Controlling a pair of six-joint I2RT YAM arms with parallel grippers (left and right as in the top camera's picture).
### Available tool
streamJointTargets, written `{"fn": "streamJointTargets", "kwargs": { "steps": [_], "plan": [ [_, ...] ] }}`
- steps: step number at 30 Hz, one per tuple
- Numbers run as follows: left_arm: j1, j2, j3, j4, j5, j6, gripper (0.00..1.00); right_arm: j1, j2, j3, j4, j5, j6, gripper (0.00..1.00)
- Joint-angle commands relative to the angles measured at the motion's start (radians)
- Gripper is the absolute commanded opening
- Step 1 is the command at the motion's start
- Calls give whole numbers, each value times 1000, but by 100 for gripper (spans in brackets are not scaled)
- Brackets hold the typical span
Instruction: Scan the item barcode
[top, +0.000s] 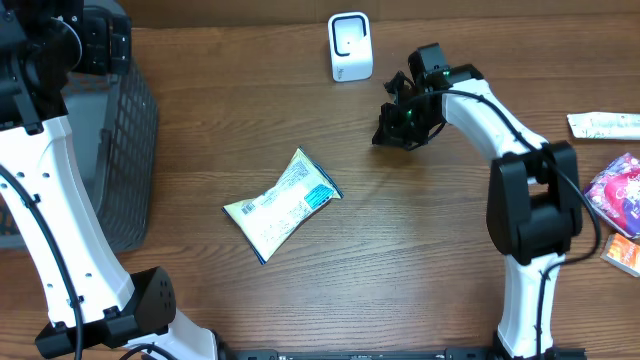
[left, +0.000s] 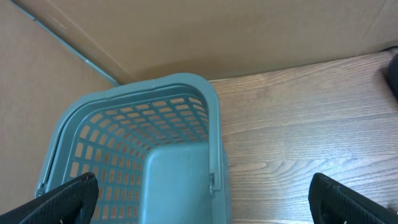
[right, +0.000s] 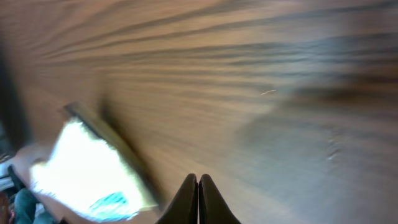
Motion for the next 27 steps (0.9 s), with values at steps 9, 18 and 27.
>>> {"fn": "streamJointTargets", "kwargs": {
  "steps": [9,18,27],
  "plan": [
    [6,10,-3,4,11,-14,100,335,-93,18,45,-318,-37,4],
    [6,10,-3,4,11,-14,100,410,26,18,230,-215,-38,4],
    [5,10,-3,4,11,-14,100,436,189,11,258,-204,-37,4]
  ]
}}
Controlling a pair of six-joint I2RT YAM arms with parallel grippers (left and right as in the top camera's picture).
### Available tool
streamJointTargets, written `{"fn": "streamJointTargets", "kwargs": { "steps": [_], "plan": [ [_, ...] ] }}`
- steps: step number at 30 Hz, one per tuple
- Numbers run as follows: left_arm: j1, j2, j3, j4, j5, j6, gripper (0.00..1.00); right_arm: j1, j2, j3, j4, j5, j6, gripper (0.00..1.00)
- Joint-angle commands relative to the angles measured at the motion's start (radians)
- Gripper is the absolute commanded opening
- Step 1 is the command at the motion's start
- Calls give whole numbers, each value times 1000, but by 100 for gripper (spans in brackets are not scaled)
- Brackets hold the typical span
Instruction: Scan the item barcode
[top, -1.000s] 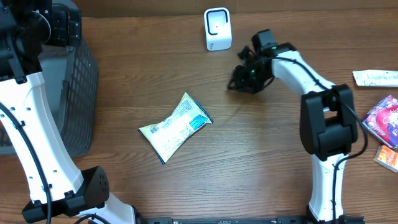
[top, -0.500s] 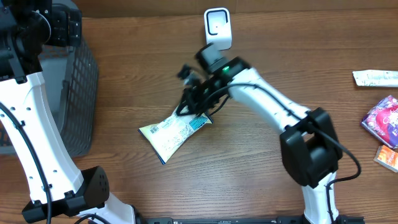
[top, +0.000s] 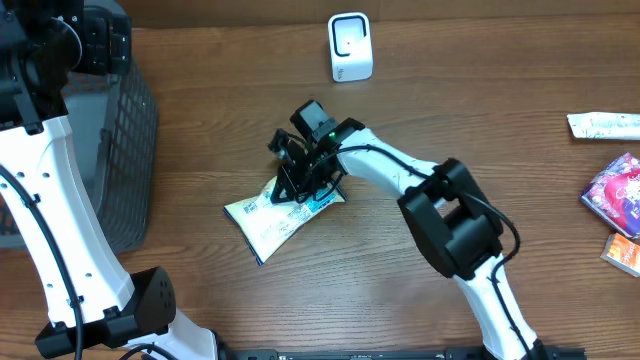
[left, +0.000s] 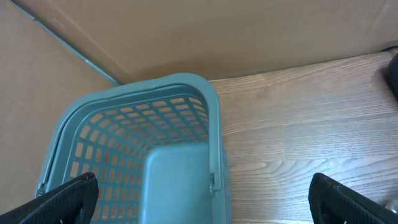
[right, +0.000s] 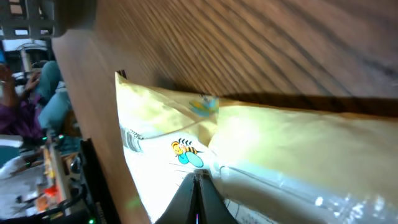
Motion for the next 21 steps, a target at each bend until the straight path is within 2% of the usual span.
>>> {"fn": "streamJointTargets", "kwargs": {
  "steps": [1,6,15,21],
  "plan": [
    [6,10,-3,4,11,-14,100,24,48,-5,12,43,-9,4],
    [6,10,-3,4,11,-14,100,6,47,-3,22,130,-43,4],
    [6,10,-3,4,11,-14,100,-77,-162,42,-75,21,-53,4],
    [6,10,-3,4,11,-14,100,-93,-147,32,-55,32,-54,4]
  ]
}}
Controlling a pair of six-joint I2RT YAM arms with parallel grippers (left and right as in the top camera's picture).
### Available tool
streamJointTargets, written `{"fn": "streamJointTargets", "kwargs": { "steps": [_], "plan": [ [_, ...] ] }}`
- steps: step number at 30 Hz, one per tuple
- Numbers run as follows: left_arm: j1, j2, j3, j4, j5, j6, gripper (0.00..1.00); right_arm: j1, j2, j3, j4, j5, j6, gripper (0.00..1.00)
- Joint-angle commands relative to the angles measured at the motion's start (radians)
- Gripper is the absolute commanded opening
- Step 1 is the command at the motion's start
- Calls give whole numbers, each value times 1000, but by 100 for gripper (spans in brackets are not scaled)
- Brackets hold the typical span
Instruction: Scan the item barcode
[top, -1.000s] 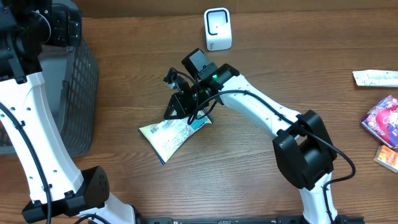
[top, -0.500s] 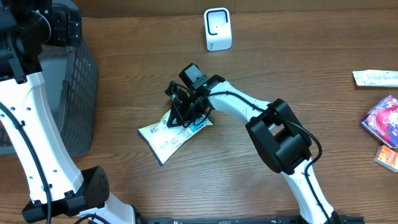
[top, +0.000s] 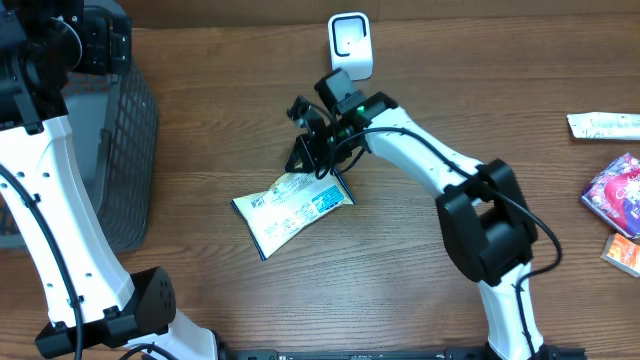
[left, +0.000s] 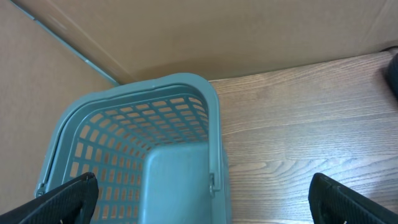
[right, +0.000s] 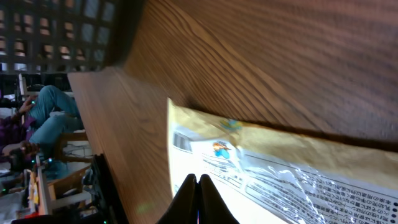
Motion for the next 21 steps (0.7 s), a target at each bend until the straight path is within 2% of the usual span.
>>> {"fn": "streamJointTargets", "kwargs": {
  "steps": [1,8,15,20,21],
  "plan": [
    [5,10,-3,4,11,-14,100,4,10,9,9,1,-13,4],
    [6,10,-3,4,11,-14,100,29,125,-3,24,-9,-14,4],
    [6,10,-3,4,11,-14,100,29,151,-66,103,58,-21,4],
    [6,10,-3,4,11,-14,100,20,133,-66,46,99,-21,4],
    [5,10,-3,4,11,-14,100,16,121,-61,29,95,-20,8]
  ]
}}
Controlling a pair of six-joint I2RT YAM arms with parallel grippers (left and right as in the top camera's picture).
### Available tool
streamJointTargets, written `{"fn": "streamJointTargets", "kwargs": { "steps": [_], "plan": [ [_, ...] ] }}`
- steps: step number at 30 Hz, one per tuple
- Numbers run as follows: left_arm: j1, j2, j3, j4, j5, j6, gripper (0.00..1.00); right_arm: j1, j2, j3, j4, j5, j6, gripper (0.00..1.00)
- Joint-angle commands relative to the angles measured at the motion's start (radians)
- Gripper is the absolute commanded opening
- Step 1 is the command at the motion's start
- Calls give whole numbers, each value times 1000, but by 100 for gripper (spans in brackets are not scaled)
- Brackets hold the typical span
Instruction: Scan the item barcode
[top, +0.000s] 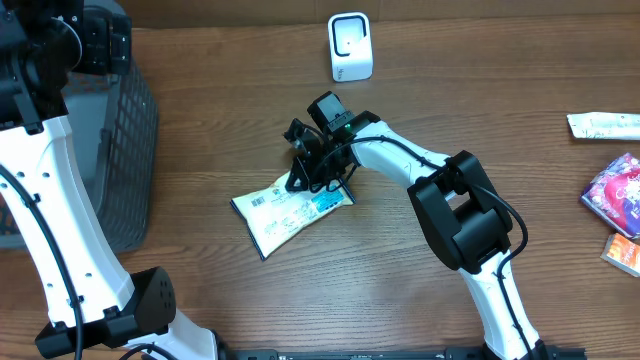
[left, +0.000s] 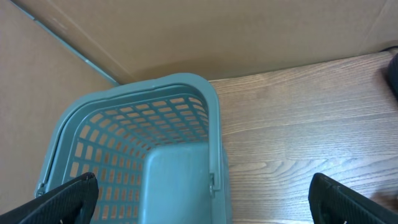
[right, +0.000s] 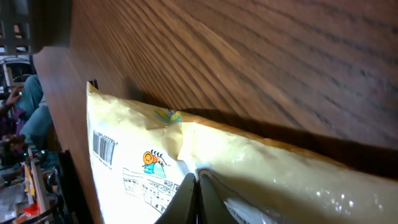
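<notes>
A yellow-white snack bag lies flat on the wooden table, with a barcode near its left end. My right gripper is shut, and its tips rest on the bag's far edge by the back seam. The bag fills the lower part of the right wrist view. A white scanner stands at the table's back edge. My left gripper hangs open high over a teal basket, far from the bag.
The grey-teal basket fills the table's left side. Other packets lie at the right edge: a white one, a pink one and an orange one. A cardboard wall stands behind the table.
My right gripper, still shut, has come a little nearer and to the left, from just behind the bag onto its far edge. The bag has hardly shifted. The left arm is unchanged.
At first my right gripper was shut near the scanner, with the bag lying steeply slanted mid-table. Then its tips were on the bag. Then the bag lay turned flatter, with the gripper just behind it. Now the tips touch it again.
</notes>
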Motion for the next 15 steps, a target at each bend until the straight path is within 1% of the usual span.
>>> {"fn": "streamJointTargets", "kwargs": {
  "steps": [1,2,4,5,6,7,8,10,12,15],
  "plan": [
    [6,10,-3,4,11,-14,100,-18,-44,-6,-69,58,-11,18],
    [6,10,-3,4,11,-14,100,-25,-65,4,-93,49,-11,27],
    [6,10,-3,4,11,-14,100,-39,-119,24,-142,47,-11,34],
    [6,10,-3,4,11,-14,100,-46,-156,34,-163,49,-11,43],
    [6,10,-3,4,11,-14,100,-53,-192,38,-177,49,-11,56],
    [6,10,-3,4,11,-14,100,-62,-233,39,-188,49,-11,82],
    [6,10,-3,4,11,-14,100,-70,-268,39,-199,53,-11,91],
    [6,10,-3,4,11,-14,100,-89,-334,39,-240,90,-11,92],
    [6,10,-3,4,11,-14,100,-117,-385,39,-313,186,-13,91],
    [6,10,-3,4,11,-14,100,-159,-399,37,-420,257,-80,93]
  ]
}}
